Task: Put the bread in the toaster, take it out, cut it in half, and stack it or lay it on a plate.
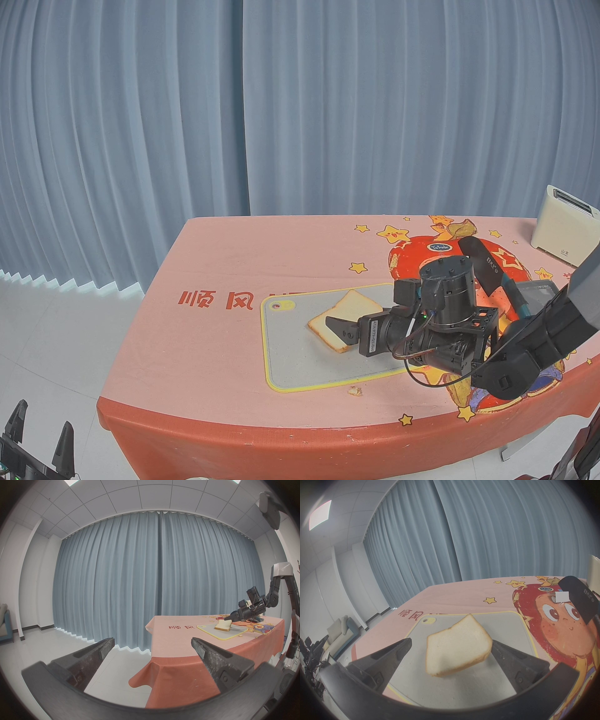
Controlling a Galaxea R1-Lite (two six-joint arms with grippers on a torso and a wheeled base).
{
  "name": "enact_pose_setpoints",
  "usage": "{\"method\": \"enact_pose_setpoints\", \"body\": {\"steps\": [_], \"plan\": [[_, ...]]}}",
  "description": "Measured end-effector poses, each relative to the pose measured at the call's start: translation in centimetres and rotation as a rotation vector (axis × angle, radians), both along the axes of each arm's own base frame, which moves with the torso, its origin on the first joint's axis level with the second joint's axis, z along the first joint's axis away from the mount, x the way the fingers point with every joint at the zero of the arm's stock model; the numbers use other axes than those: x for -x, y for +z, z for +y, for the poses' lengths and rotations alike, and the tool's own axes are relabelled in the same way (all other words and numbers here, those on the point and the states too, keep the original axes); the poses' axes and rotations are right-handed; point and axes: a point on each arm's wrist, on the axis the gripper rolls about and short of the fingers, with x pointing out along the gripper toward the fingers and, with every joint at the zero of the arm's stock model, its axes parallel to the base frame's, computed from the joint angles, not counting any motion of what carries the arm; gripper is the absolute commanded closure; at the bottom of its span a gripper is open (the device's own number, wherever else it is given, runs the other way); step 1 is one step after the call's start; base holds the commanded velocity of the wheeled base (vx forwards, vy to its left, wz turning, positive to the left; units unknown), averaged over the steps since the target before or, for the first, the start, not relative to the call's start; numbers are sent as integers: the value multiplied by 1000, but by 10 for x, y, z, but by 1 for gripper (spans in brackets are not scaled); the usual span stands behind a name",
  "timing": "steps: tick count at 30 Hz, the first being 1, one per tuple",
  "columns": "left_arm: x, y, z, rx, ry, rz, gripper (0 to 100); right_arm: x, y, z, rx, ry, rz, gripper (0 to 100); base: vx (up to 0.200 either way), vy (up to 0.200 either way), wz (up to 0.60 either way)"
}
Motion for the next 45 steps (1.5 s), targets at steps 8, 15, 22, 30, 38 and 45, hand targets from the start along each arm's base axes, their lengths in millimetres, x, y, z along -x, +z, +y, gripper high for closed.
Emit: {"method": "enact_pose_setpoints", "body": {"steps": [8,15,22,30,38,45], "plan": [[0,0,0,0,1,0,0,8,8,-10,62,-26,64,0,0,0,0],[0,0,0,0,0,0,0,11,19,-19,29,-89,77,0,0,0,0],[0,0,0,0,0,0,0,19,37,-28,-52,-122,61,0,0,0,0],[0,0,0,-1,-2,0,0,34,53,-60,-113,-188,32,0,0,0,0],[0,0,0,-2,-3,0,0,57,71,-97,-160,-253,-27,0,0,0,0],[0,0,0,-1,-4,0,0,82,85,-134,-209,-331,-102,0,0,0,0]]}}
